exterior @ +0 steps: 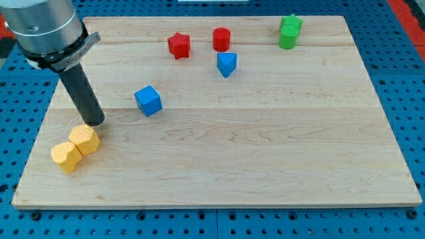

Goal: Place the blue cube below the red star

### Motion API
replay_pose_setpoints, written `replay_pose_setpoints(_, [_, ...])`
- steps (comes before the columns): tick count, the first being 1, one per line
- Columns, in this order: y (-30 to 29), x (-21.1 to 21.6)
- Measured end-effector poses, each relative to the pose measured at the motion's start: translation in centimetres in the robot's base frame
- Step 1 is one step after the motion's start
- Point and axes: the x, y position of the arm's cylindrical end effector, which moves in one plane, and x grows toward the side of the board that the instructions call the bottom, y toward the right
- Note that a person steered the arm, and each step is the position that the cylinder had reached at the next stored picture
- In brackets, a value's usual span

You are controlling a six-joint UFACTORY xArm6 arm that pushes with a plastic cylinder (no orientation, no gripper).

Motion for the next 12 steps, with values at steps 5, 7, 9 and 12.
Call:
replay_pose_setpoints(5, [12.6, -4.6])
replay_pose_setpoints(7, [14.2, -5.0])
replay_pose_setpoints(9, [15.1, -5.1])
replay_pose_setpoints(12, [35.8, -10.6])
